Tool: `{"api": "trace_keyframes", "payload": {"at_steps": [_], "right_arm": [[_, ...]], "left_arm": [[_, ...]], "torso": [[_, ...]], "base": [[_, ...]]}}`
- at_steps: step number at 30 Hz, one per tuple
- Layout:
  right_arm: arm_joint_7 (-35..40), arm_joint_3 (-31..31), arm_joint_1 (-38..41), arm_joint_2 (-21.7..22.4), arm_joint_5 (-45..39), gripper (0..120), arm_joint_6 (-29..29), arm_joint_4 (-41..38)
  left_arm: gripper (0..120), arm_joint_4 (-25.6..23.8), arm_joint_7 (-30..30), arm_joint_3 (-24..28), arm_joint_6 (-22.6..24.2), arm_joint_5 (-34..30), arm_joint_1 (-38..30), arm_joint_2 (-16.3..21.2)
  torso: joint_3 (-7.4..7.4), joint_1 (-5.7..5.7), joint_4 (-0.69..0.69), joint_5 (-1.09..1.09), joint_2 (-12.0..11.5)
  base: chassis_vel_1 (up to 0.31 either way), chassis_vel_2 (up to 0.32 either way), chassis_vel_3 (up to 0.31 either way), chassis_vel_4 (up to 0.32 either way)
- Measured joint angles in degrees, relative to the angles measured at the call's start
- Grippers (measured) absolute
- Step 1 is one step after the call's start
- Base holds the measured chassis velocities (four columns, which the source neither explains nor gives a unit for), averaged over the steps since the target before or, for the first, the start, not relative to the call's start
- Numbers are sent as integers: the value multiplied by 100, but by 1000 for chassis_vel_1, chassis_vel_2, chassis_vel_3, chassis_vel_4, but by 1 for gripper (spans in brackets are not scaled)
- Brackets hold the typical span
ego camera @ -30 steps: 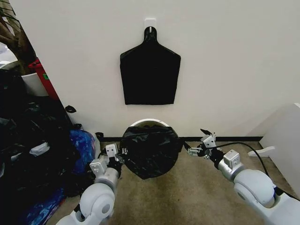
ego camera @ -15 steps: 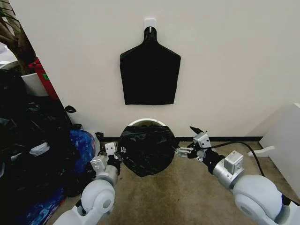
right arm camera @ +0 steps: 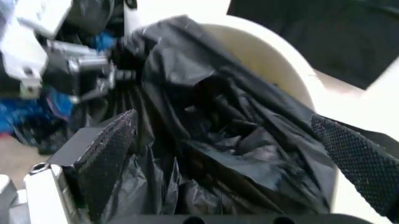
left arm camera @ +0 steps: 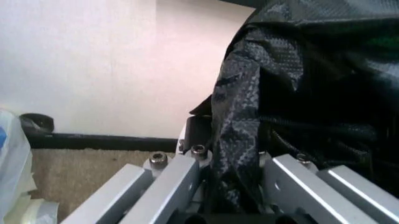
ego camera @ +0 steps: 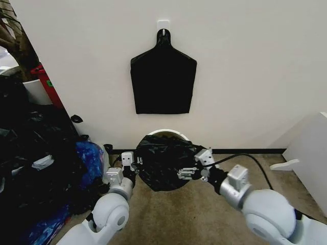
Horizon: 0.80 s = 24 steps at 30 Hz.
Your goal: Place the garbage bag over the trash bin.
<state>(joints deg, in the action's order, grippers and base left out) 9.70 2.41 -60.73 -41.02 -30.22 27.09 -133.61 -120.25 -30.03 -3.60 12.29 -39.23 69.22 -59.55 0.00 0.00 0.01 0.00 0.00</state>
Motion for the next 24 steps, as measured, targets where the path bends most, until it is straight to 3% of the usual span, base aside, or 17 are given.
{"api": "trace_keyframes", "payload": {"at_steps": [8, 24], "right_arm": [[-99, 692, 488, -250, 601, 91, 82, 465], [-241, 643, 469, -315, 1422, 33, -55, 795]], "left_arm": [[1, -81, 20, 0, 30, 44, 15, 5], [1, -266, 67, -16, 38, 50, 179, 61]], "torso": [[0, 0, 0, 0, 0], [0, 0, -1, 0, 0]], "base": [[0, 0, 0, 0], [0, 0, 0, 0]]}}
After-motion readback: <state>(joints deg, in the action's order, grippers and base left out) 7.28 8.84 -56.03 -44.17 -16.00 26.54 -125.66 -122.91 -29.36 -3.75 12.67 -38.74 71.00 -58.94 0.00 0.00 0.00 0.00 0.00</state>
